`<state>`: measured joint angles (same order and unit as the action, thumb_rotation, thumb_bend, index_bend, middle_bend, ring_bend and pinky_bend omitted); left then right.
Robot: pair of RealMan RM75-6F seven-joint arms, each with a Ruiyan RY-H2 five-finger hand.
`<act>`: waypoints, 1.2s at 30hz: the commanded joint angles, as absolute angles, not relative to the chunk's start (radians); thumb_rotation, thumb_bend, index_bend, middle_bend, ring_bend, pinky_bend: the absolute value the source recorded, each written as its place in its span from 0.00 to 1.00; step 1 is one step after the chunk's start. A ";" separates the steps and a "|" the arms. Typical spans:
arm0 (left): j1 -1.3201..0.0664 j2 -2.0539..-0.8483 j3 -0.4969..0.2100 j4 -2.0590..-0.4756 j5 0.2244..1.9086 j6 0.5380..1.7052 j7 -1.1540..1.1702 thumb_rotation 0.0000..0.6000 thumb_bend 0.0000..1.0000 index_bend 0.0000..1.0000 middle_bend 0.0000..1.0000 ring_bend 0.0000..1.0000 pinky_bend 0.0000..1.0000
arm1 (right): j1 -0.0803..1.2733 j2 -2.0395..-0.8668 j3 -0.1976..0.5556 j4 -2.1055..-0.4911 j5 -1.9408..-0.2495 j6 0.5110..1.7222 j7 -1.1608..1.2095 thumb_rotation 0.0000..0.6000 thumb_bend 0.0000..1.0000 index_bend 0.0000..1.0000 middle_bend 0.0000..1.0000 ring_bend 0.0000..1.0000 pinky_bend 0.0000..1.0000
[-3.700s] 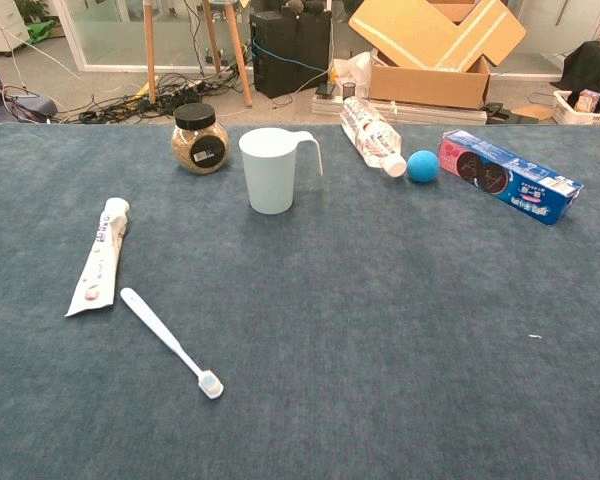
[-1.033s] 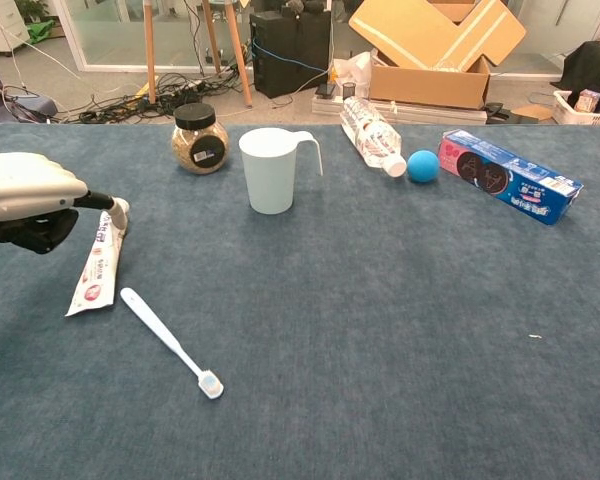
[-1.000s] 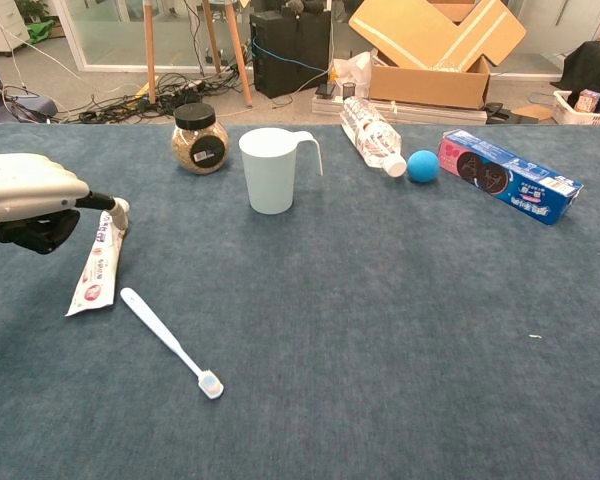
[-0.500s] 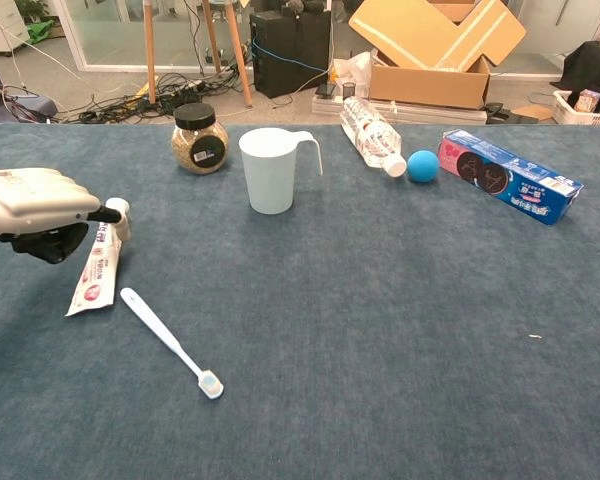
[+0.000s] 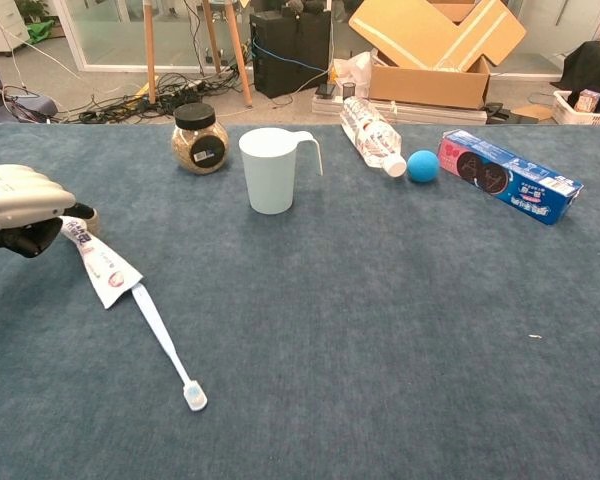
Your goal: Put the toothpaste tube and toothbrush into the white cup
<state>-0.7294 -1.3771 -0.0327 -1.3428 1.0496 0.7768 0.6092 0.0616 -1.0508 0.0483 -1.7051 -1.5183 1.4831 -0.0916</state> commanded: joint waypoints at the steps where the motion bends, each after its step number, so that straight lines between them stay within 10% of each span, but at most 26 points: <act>1: -0.729 -1.368 -0.028 -1.346 1.040 0.783 0.615 1.00 1.00 0.28 1.00 1.00 0.93 | 0.062 -1.052 0.049 -1.705 -1.517 1.482 -0.094 1.00 0.14 0.16 0.13 0.18 0.54; 16: -0.728 -1.336 -0.002 -1.373 0.997 0.804 0.638 1.00 1.00 0.52 1.00 1.00 0.93 | 0.063 -1.054 0.049 -1.704 -1.513 1.478 -0.100 1.00 0.14 0.16 0.13 0.18 0.54; 21: -0.720 -1.323 -0.008 -1.383 1.050 0.843 0.591 1.00 0.96 0.43 1.00 0.98 0.91 | 0.064 -1.054 0.049 -1.704 -1.513 1.478 -0.100 1.00 0.14 0.16 0.13 0.18 0.54; 24: -0.705 -1.320 -0.020 -1.386 1.083 0.898 0.569 1.00 0.77 0.36 0.97 0.89 0.87 | 0.064 -1.054 0.048 -1.704 -1.513 1.477 -0.102 1.00 0.14 0.16 0.13 0.18 0.54; 26: -0.693 -1.319 -0.033 -1.397 1.085 0.934 0.555 1.00 0.59 0.35 0.85 0.82 0.82 | 0.064 -1.054 0.048 -1.704 -1.513 1.477 -0.102 1.00 0.14 0.16 0.13 0.18 0.54; 31: -0.660 -1.301 -0.078 -1.471 1.017 0.963 0.481 1.00 0.28 0.36 0.18 0.35 0.57 | 0.065 -1.056 0.048 -1.703 -1.512 1.474 -0.105 1.00 0.14 0.16 0.13 0.18 0.54; 36: -0.661 -1.254 -0.104 -1.559 0.875 0.889 0.435 1.00 0.16 0.36 0.01 0.05 0.21 | 0.066 -1.058 0.047 -1.702 -1.510 1.471 -0.110 1.00 0.14 0.16 0.13 0.18 0.54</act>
<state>-0.6651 -1.2814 -0.0837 -1.5117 0.9420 0.9287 0.4655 0.0656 -1.0582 0.0467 -1.7021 -1.5101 1.4705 -0.1099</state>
